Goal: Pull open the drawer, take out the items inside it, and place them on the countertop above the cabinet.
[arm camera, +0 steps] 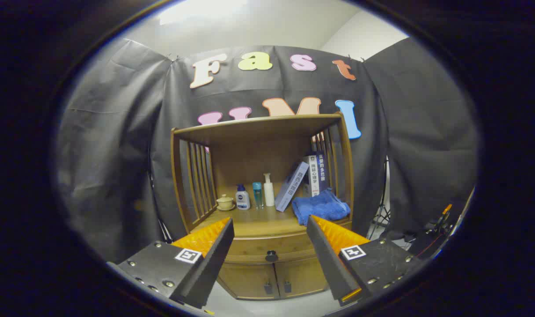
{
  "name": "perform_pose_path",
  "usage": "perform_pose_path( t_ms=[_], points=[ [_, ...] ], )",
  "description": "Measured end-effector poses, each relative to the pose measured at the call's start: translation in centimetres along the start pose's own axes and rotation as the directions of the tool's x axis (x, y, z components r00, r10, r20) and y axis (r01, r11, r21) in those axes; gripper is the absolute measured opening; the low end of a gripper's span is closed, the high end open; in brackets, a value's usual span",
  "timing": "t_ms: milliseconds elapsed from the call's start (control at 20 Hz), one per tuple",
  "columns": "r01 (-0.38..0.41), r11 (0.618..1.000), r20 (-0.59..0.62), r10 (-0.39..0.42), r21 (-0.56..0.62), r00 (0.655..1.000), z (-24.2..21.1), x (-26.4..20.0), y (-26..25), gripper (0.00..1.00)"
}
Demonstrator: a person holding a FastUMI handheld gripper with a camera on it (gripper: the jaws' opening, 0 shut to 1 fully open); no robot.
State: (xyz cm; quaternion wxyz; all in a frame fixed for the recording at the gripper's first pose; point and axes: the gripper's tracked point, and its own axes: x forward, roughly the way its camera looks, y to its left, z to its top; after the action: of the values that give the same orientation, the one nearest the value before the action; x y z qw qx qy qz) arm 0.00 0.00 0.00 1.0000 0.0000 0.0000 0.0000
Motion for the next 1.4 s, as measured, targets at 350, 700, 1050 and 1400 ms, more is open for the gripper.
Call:
perform_pose_path(
  t_ms=[350, 700, 1050, 1400],
  points=[
    [0.025, 0.998, 0.017, -0.026, 0.056, 1.000, 0.9, 0.0, -1.4, 0.99],
    [0.030, 0.999, 0.025, -0.031, 0.025, 0.999, 0.7, 0.4, -1.4, 0.99],
    [0.020, 0.999, 0.039, -0.019, -0.031, 0.999, -1.9, 3.0, -1.6, 0.99],
    [0.021, 1.000, -0.028, -0.022, -0.023, 0.999, -10.5, 11.4, -3.4, 0.99]
  ],
)
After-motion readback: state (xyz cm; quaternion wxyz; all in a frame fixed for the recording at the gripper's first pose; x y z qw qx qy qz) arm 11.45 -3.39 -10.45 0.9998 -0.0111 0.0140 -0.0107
